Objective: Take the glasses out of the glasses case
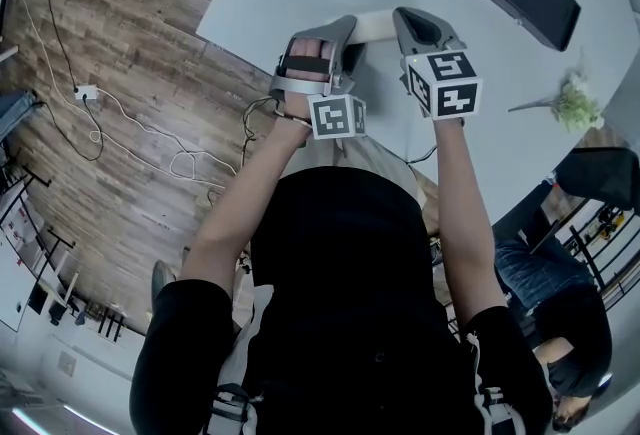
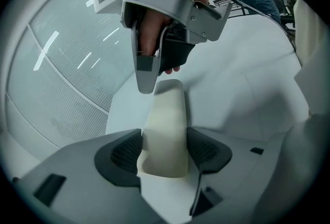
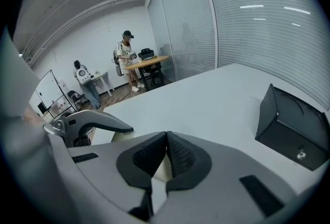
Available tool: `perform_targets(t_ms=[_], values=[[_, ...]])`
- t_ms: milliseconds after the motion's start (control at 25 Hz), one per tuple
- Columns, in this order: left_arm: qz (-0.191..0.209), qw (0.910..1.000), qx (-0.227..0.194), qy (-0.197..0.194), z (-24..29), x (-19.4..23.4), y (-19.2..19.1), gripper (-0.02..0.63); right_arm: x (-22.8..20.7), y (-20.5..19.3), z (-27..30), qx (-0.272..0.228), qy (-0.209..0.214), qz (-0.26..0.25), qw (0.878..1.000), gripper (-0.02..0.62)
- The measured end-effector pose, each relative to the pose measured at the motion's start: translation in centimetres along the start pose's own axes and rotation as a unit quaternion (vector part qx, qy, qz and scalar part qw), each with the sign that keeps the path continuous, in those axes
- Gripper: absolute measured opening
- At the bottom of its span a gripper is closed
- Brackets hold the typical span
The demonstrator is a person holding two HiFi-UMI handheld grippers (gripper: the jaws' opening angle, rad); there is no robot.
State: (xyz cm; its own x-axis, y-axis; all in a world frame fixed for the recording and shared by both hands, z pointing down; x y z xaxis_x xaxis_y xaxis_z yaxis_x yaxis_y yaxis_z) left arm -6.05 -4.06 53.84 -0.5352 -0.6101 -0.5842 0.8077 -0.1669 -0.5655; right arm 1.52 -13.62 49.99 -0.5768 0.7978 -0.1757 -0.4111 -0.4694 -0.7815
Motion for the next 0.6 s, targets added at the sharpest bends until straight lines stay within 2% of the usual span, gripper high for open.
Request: perform_targets(t_ms=[200,600], values=[[0.008,1.0000,-0.002,0.002,0.0,0.0,-0.1,0.288,0.0,-0.5,0.8,0.015,0.000,-0.003,1.000,0.018],[0.017,0.9998,-0.002,0.004,0.1,-0.1,-0.4,0.287,-0.2,-0.4,1.4,0.014,-0.003,0.005,1.000,0.018]])
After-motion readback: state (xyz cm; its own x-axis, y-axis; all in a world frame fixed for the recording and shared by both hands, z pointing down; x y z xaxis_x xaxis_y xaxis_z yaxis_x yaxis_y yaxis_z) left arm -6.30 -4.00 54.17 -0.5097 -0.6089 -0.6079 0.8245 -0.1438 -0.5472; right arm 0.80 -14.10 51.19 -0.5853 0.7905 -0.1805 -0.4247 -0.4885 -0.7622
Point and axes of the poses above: the fingertips, and each gripper's own axes: z forward along the fingers, x to its left, y out of its top, the point moved 7 cm from there along -z, backward along the fingers, and after that the axes turned 10 degrees about -x, right-handed, at the moved point
